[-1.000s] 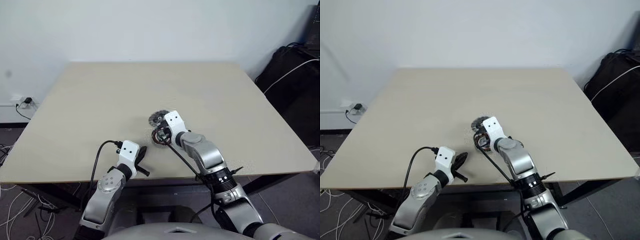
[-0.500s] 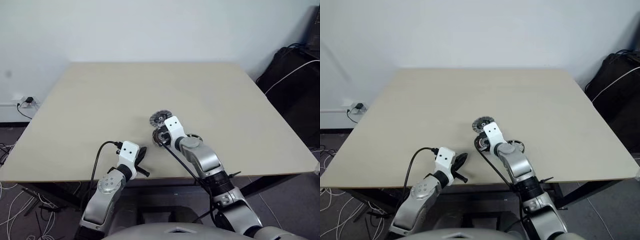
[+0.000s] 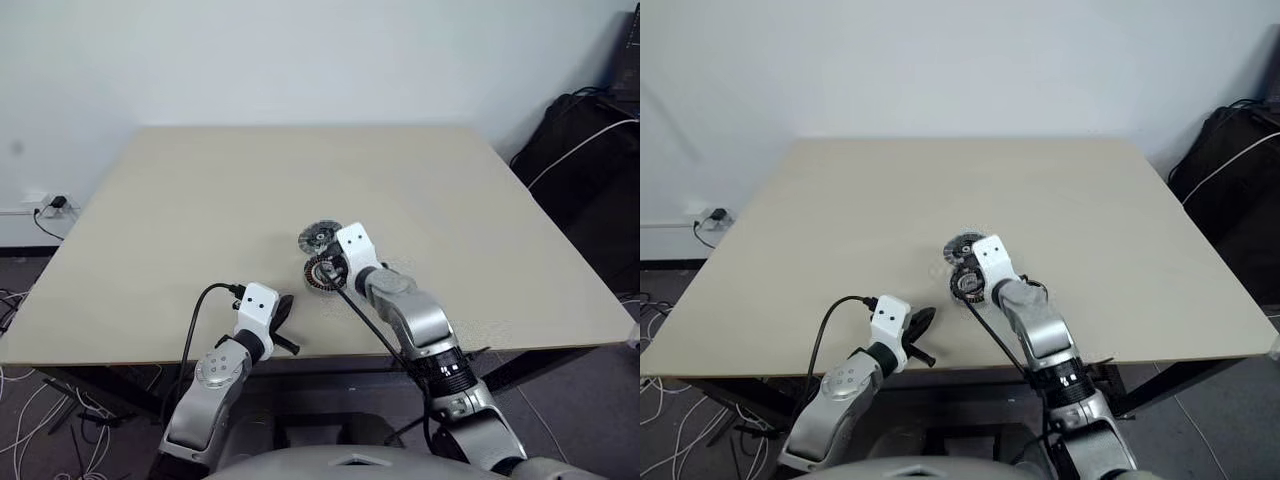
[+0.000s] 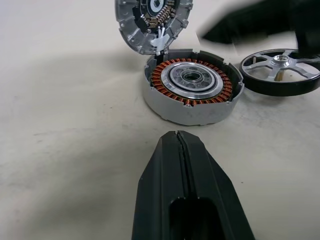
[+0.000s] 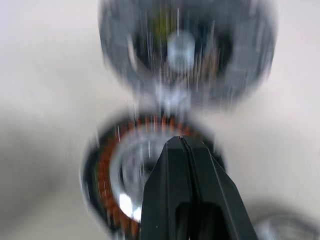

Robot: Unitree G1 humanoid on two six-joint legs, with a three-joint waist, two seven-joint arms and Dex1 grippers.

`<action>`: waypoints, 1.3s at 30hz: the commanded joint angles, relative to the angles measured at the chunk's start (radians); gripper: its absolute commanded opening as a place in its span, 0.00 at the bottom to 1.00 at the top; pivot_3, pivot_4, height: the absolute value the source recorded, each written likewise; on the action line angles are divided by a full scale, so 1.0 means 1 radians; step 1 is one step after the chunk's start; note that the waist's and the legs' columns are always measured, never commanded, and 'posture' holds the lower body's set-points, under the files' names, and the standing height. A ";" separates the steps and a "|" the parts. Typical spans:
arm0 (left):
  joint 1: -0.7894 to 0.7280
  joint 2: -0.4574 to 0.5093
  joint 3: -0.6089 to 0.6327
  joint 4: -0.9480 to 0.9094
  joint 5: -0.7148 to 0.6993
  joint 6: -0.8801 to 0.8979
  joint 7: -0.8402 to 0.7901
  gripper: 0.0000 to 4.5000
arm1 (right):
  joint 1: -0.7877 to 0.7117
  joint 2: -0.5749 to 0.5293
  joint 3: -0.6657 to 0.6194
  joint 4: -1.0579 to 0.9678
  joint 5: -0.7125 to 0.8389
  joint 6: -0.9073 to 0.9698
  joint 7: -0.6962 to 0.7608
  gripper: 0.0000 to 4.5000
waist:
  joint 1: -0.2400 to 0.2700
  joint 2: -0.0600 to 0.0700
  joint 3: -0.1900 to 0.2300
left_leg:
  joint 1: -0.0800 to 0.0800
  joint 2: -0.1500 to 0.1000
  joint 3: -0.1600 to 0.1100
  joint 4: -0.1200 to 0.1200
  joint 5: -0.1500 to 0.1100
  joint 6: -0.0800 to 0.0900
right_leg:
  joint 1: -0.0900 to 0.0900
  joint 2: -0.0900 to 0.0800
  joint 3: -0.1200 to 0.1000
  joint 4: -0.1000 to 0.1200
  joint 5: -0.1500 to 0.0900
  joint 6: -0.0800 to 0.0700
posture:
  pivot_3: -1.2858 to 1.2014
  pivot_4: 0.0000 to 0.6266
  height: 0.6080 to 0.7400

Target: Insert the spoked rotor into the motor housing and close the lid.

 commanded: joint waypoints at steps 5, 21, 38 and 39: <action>-0.007 -0.002 -0.003 -0.032 -0.008 0.003 -0.005 0.00 | 0.013 0.003 0.014 0.107 -0.011 -0.059 0.011 0.00 | 0.002 0.000 0.000 | 0.000 -0.001 0.000 0.000 0.000 0.001 | 0.001 -0.001 0.000 0.000 0.000 0.000 | 0.52 0.00 1.00; -0.008 0.002 -0.001 -0.040 -0.007 0.004 -0.007 0.00 | 0.056 -0.017 -0.063 -0.089 0.032 -0.107 0.017 0.00 | 0.001 0.002 -0.004 | 0.000 -0.002 0.000 0.000 0.000 0.001 | 0.000 -0.003 0.000 0.000 0.000 0.000 | 0.52 0.00 1.00; 0.011 0.008 0.011 -0.051 -0.029 0.015 -0.013 0.00 | 0.359 -0.108 -0.373 -0.401 0.179 -0.046 0.005 0.57 | 0.008 0.003 -0.004 | -0.001 -0.002 0.000 0.000 0.000 0.002 | 0.000 -0.004 0.000 -0.001 0.000 0.000 | 0.52 0.00 1.00; 0.009 0.009 0.010 -0.050 -0.029 0.017 -0.015 0.00 | 0.369 -0.099 -0.380 -0.399 0.186 -0.040 -0.002 0.64 | 0.007 0.003 -0.004 | -0.001 -0.002 0.000 0.000 0.000 0.002 | 0.000 -0.004 0.000 -0.001 0.000 0.000 | 0.52 0.00 1.00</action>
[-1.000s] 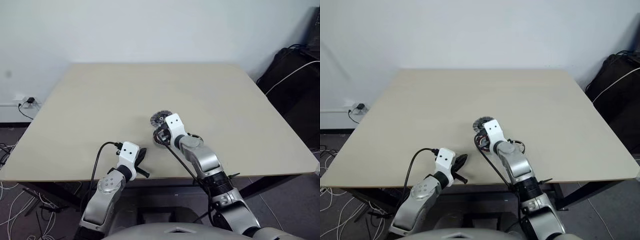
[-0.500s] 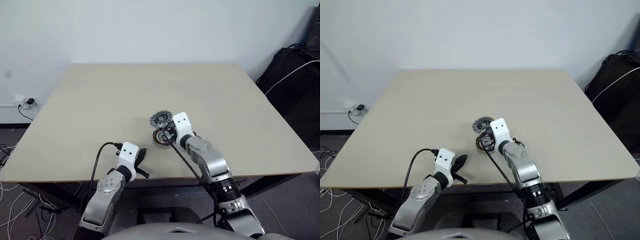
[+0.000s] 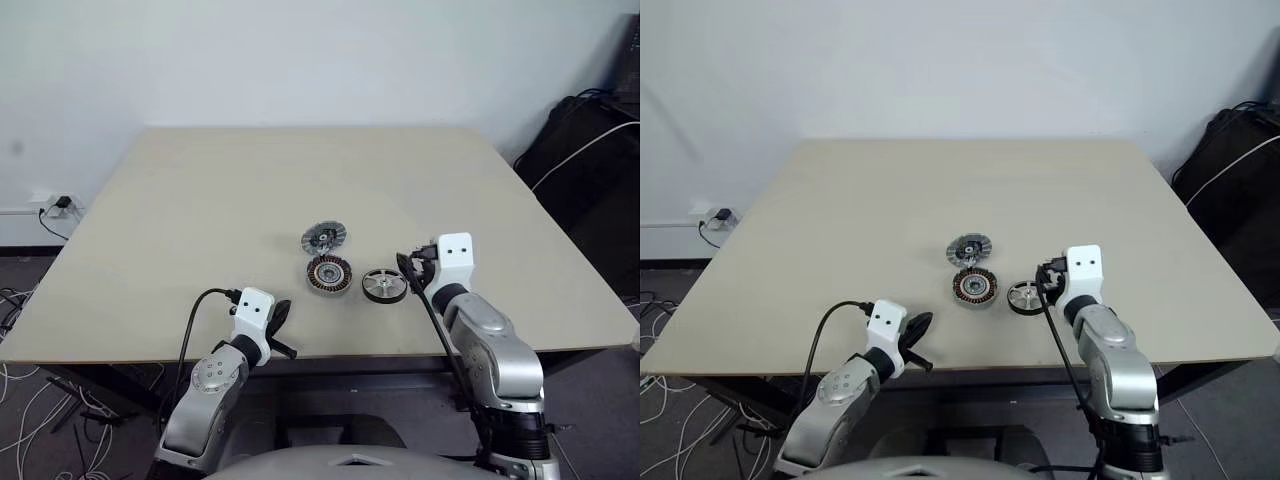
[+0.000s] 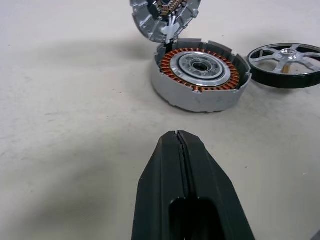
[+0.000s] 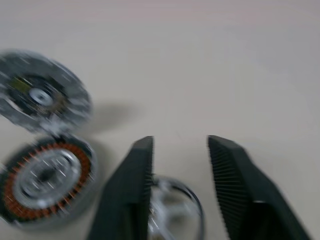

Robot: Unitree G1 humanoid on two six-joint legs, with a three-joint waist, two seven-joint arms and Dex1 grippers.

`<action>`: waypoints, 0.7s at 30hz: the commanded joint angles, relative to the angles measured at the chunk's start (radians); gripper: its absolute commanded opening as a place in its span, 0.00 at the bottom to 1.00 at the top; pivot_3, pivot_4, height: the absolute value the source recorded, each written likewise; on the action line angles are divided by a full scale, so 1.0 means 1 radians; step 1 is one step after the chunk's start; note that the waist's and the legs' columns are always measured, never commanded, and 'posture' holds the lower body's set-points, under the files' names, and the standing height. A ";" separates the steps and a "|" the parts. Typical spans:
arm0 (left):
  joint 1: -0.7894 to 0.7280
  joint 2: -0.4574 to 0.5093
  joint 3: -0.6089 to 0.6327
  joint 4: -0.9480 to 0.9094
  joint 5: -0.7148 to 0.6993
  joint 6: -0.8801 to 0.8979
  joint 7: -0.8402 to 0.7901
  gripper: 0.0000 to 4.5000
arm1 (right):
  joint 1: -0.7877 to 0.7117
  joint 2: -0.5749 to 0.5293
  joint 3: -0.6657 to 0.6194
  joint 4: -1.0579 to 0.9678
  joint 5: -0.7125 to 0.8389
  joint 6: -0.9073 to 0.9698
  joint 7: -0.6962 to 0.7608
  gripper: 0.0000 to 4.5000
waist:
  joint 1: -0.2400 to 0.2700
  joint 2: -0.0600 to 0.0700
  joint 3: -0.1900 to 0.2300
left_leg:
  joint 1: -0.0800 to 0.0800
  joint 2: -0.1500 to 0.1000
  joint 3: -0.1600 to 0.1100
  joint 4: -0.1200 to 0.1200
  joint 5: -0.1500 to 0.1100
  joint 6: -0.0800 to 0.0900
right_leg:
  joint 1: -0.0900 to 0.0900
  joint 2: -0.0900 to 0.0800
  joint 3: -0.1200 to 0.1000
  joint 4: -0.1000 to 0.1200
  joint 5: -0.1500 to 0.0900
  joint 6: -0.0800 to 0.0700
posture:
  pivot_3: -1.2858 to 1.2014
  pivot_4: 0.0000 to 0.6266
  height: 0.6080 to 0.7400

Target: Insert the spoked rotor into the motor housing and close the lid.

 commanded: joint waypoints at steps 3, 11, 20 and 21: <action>-0.025 0.005 -0.005 -0.034 -0.007 0.006 -0.014 0.00 | 0.019 0.060 -0.057 -0.022 0.052 0.034 -0.054 0.86 | 0.000 0.000 0.000 | 0.000 0.000 0.000 0.000 0.000 0.000 | 0.000 0.000 0.000 0.000 0.000 0.000 | 0.52 0.00 1.00; -0.027 0.009 -0.005 -0.037 -0.008 0.018 -0.018 0.00 | -0.086 0.232 -0.334 0.065 0.247 0.198 -0.226 0.99 | 0.000 0.001 0.000 | 0.000 0.000 0.000 0.000 0.000 0.001 | 0.000 0.000 0.000 0.000 0.000 0.001 | 0.52 0.00 1.00; -0.026 0.009 -0.003 -0.038 -0.008 0.020 -0.015 0.00 | -0.161 0.272 -0.464 0.146 0.450 0.337 -0.269 0.99 | -0.005 0.003 0.000 | 0.000 0.000 0.000 -0.001 0.001 0.001 | 0.000 0.000 0.000 0.000 0.000 0.000 | 0.52 0.00 1.00; -0.026 0.009 -0.003 -0.038 -0.008 0.020 -0.014 0.00 | -0.162 0.273 -0.465 0.150 0.468 0.349 -0.265 0.99 | -0.005 0.003 0.000 | 0.000 0.000 0.000 -0.001 0.001 0.001 | 0.000 0.000 0.000 0.000 0.000 0.000 | 0.52 0.00 1.00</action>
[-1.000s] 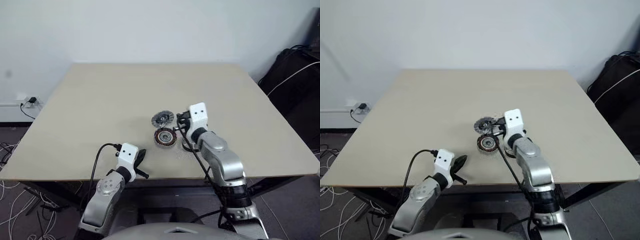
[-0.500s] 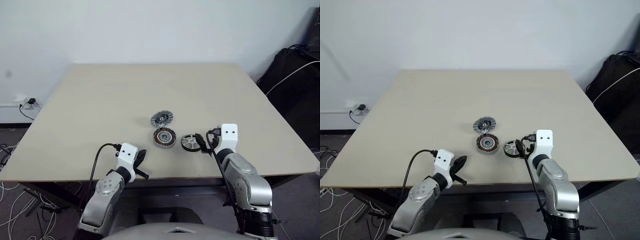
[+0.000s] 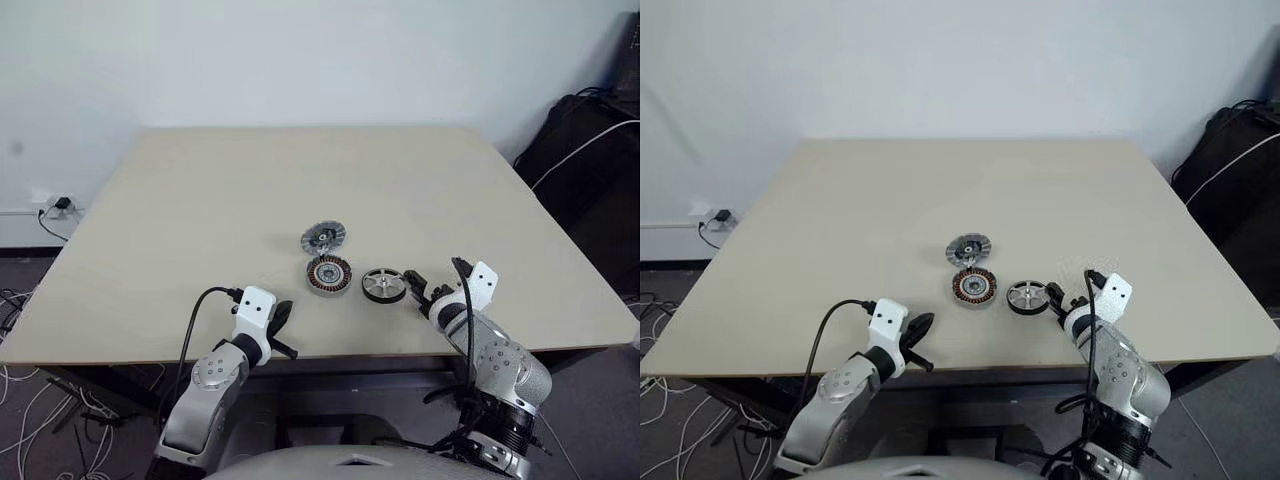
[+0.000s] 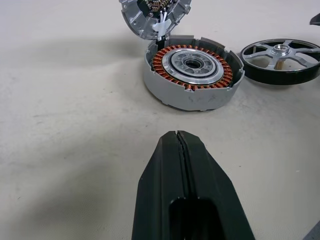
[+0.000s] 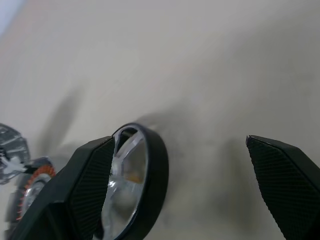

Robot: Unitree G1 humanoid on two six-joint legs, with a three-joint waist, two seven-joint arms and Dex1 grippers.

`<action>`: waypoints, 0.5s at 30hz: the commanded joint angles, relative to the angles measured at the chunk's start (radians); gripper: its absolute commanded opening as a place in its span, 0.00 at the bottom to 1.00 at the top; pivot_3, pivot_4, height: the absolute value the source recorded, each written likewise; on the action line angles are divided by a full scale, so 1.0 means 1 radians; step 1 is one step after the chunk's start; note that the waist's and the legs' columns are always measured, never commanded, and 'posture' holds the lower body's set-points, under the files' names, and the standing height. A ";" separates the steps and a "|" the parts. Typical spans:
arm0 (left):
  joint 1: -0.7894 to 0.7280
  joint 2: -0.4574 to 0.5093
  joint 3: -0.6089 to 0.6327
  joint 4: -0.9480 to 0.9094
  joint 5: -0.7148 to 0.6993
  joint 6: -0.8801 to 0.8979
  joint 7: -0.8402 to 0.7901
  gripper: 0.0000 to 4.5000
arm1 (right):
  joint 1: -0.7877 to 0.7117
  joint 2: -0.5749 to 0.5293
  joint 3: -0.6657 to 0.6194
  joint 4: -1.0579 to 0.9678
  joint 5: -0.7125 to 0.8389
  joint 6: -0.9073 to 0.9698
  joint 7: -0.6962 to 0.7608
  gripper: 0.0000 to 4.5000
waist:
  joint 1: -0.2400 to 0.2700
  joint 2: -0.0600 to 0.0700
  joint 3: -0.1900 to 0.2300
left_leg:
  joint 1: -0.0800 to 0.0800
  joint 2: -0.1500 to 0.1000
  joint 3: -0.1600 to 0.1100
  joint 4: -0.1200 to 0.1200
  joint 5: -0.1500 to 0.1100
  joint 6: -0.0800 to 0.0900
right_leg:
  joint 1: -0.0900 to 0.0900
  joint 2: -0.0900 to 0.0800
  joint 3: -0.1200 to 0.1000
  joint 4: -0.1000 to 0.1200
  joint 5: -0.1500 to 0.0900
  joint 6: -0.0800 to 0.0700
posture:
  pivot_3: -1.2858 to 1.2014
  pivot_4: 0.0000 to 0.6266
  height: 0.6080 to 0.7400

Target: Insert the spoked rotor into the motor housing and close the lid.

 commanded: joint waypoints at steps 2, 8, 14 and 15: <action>-0.013 -0.001 -0.001 -0.039 -0.005 -0.004 0.000 0.00 | -0.034 0.015 -0.012 0.004 0.113 0.055 0.010 0.99 | -0.001 0.000 0.000 | 0.000 0.000 0.000 0.000 0.000 0.000 | 0.000 0.000 0.000 0.000 0.000 0.000 | 0.52 0.00 1.00; -0.010 -0.002 -0.002 -0.042 -0.005 -0.004 0.002 0.00 | -0.038 0.025 -0.011 0.046 0.176 0.069 -0.011 0.99 | 0.000 0.001 0.000 | 0.000 0.000 0.000 0.000 0.000 0.001 | 0.000 0.000 0.000 0.000 0.000 0.000 | 0.52 0.00 1.00; -0.010 -0.001 -0.002 -0.041 -0.004 -0.005 0.003 0.00 | -0.051 0.042 -0.027 0.091 0.239 0.049 -0.029 0.86 | -0.002 0.001 0.001 | 0.000 0.000 0.000 0.000 0.000 0.001 | 0.000 0.000 0.000 0.000 0.000 0.000 | 0.52 0.00 1.00; -0.009 -0.001 -0.002 -0.042 -0.004 -0.005 0.004 0.00 | -0.051 0.045 -0.031 0.096 0.252 0.047 -0.033 0.79 | -0.003 0.001 0.001 | 0.000 0.000 0.000 0.000 0.000 0.001 | 0.000 0.000 0.000 0.000 0.000 0.000 | 0.52 0.00 1.00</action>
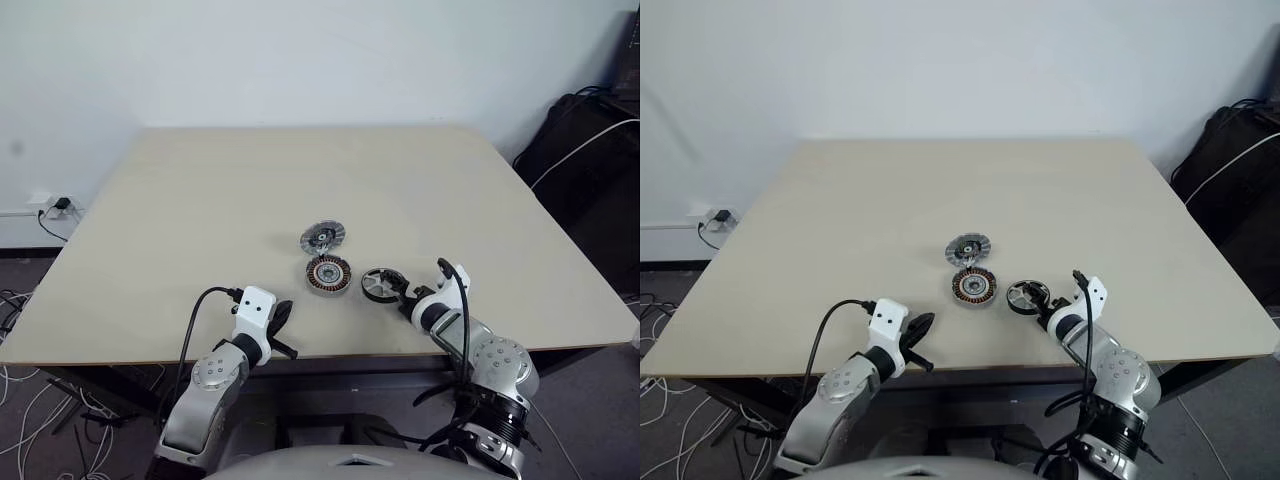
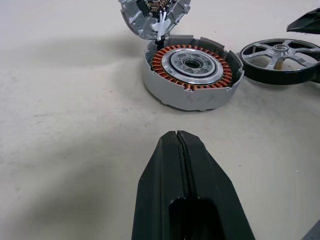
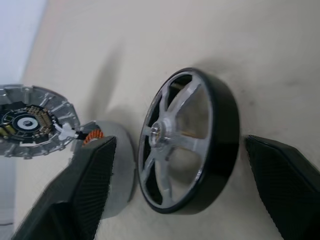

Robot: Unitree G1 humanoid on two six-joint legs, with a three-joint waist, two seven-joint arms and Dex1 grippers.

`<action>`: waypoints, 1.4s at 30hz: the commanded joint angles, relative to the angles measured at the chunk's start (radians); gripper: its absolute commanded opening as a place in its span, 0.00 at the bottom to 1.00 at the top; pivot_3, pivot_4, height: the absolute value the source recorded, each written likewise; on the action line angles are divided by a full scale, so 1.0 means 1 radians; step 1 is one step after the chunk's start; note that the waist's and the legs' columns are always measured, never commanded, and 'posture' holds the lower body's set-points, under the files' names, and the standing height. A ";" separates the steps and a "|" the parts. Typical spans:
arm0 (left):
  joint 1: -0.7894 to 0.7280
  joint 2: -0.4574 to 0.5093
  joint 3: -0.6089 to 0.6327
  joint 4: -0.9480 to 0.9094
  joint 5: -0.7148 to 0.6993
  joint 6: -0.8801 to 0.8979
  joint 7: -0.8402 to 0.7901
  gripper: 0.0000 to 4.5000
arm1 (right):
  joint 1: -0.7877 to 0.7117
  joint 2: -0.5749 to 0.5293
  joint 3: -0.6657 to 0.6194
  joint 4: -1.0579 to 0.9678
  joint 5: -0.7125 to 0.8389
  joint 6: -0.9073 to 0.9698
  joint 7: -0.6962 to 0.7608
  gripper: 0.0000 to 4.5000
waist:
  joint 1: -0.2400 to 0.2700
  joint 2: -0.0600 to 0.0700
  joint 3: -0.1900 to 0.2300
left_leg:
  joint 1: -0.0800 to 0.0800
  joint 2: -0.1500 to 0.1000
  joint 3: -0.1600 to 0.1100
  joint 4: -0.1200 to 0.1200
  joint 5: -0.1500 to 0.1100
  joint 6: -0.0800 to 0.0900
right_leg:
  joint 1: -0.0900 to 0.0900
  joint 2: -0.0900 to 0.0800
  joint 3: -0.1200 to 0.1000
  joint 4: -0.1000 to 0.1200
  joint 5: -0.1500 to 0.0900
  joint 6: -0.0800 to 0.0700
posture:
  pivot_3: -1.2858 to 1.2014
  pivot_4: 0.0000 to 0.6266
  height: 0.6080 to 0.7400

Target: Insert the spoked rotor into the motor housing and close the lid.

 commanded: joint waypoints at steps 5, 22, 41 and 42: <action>-0.007 -0.003 -0.003 -0.044 -0.002 -0.004 0.005 0.00 | -0.014 0.027 -0.021 0.007 0.103 -0.026 -0.031 0.42 | 0.000 0.000 0.000 | 0.000 0.000 0.000 0.000 0.000 0.000 | 0.000 0.000 0.000 0.000 0.000 0.000 | 0.52 0.00 1.00; -0.006 -0.002 -0.011 -0.043 -0.004 -0.002 0.000 0.00 | 0.028 0.063 -0.002 -0.095 0.394 -0.057 -0.140 0.09 | 0.000 0.004 0.001 | -0.001 0.000 0.000 -0.002 0.000 0.001 | -0.001 -0.001 0.000 -0.003 0.000 0.000 | 0.52 0.00 1.00; 0.015 0.002 0.001 -0.067 -0.007 0.001 0.011 0.00 | -0.027 0.059 0.272 0.019 0.532 -0.124 -0.144 0.09 | -0.009 0.003 0.003 | -0.001 0.000 0.000 -0.002 0.000 0.001 | 0.000 0.000 0.000 -0.003 0.000 0.001 | 0.52 0.00 1.00; 0.018 0.003 0.003 -0.069 -0.006 0.001 0.012 0.00 | -0.030 0.056 0.280 0.028 0.530 -0.129 -0.140 0.09 | -0.009 0.003 0.003 | -0.001 0.000 0.000 -0.002 0.000 0.001 | 0.000 0.000 0.000 -0.003 0.000 0.001 | 0.52 0.00 1.00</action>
